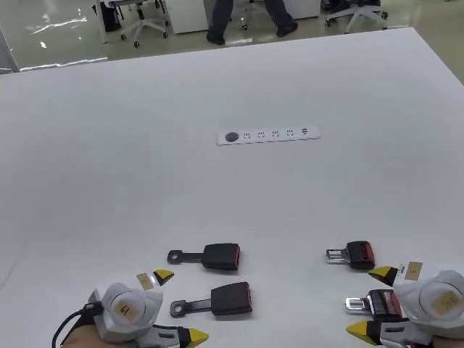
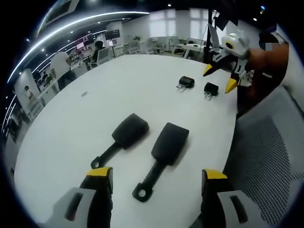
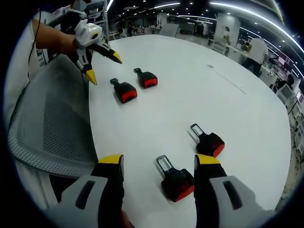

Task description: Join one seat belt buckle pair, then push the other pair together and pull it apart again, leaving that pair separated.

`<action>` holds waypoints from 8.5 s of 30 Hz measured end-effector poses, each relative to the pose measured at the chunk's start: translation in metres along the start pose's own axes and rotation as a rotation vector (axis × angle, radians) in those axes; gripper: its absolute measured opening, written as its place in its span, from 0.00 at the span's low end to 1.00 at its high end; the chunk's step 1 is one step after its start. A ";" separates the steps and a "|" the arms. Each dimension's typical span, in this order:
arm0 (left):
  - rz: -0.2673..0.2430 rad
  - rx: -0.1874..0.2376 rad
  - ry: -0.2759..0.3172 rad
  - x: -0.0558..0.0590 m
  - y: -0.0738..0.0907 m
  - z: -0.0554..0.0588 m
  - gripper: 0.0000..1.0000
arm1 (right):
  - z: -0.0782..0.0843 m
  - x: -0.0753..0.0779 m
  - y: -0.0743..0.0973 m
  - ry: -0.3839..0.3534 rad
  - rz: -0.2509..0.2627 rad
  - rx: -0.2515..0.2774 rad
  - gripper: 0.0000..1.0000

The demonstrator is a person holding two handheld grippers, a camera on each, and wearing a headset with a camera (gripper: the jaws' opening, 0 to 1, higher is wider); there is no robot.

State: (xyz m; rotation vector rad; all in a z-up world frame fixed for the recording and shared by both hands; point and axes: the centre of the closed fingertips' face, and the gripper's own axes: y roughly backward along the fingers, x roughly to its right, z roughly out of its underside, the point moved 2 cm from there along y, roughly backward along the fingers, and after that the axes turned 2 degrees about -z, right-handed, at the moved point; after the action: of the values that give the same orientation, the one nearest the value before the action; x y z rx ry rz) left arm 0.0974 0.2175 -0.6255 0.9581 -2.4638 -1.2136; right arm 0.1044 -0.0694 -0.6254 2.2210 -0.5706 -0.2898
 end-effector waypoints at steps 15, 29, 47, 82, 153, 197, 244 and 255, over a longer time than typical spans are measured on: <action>0.131 -0.042 -0.192 0.000 -0.035 -0.021 0.61 | 0.026 0.025 -0.005 0.075 -0.053 -0.120 0.47; 0.230 -0.089 -0.306 0.012 -0.059 -0.020 0.54 | 0.049 0.029 -0.005 0.193 -0.153 -0.237 0.37; 0.330 -0.176 -0.489 0.027 -0.072 -0.020 0.36 | 0.059 0.032 -0.017 0.311 -0.188 -0.292 0.34; 0.372 -0.216 -0.513 0.025 -0.073 -0.017 0.34 | 0.061 0.032 -0.015 0.297 -0.211 -0.282 0.33; 0.375 -0.220 -0.530 0.026 -0.075 -0.015 0.34 | -0.051 -0.057 -0.111 0.303 -0.245 -0.069 0.33; 0.399 -0.163 -0.534 0.027 -0.073 -0.018 0.32 | -0.077 -0.067 -0.136 0.361 -0.294 -0.069 0.31; 0.370 -0.169 -0.504 0.027 -0.071 -0.017 0.35 | -0.071 -0.068 -0.128 0.356 -0.328 -0.052 0.37; 0.327 -0.066 -0.358 0.014 -0.039 -0.043 0.34 | -0.072 -0.045 -0.092 0.283 -0.305 0.025 0.41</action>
State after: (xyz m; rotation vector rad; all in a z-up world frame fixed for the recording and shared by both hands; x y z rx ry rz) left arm 0.1245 0.1645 -0.6292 0.3188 -2.6829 -1.4345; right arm 0.1205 0.0527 -0.6478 2.3187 -0.0831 -0.1193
